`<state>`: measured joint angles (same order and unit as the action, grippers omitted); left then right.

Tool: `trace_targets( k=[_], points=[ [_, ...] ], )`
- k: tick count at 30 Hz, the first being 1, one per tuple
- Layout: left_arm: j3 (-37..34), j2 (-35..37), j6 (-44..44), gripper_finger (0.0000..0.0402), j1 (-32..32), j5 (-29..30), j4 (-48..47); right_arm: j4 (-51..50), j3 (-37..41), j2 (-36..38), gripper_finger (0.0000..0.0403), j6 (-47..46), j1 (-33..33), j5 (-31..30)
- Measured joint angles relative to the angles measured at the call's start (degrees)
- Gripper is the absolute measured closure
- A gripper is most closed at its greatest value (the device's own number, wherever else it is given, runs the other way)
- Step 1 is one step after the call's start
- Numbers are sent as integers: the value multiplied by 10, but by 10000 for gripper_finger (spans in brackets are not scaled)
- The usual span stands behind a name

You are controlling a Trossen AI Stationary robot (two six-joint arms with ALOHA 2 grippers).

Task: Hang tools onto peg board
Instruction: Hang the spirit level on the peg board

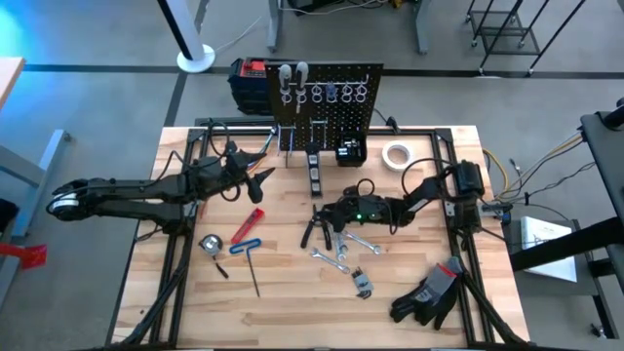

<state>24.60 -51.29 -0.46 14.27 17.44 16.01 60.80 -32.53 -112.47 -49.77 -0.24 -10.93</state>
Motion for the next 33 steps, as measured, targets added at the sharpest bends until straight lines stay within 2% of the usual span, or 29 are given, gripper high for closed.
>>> trace_targets(
  k=[6, 10, 13, 16, 18, 21, 23, 26, 29, 33],
  points=[
    [0, 0, -3, 171, -2, -4, -2, -9, 14, 15, 129, 26, 19, -27],
    [0, 0, -3, 171, -2, -4, -4, -12, 5, 47, 139, 119, 34, -41],
    [0, 0, -3, 171, -2, -4, -3, -28, -19, 71, 163, 218, 31, -61],
    [0, 0, -3, 171, -3, -4, -3, -110, -58, 94, 213, 313, 22, -72],
    [0, 0, -7, 171, -5, -4, -6, -173, -85, 107, 264, 370, 17, -94],
    [0, 0, -13, 171, -8, -5, -8, -232, -116, 109, 355, 468, 16, -168],
    [0, 0, -16, 171, -9, -5, -9, -227, -127, 104, 389, 547, 16, -224],
    [0, 0, -16, 171, -10, -5, -8, -212, -144, 97, 391, 662, 13, -305],
    [0, 1, -16, 171, -10, -5, -8, -210, -160, 94, 400, 756, 7, -312],
    [0, 2, -16, 171, -10, -5, -6, -161, -171, 77, 402, 829, -3, -306]
  ],
)
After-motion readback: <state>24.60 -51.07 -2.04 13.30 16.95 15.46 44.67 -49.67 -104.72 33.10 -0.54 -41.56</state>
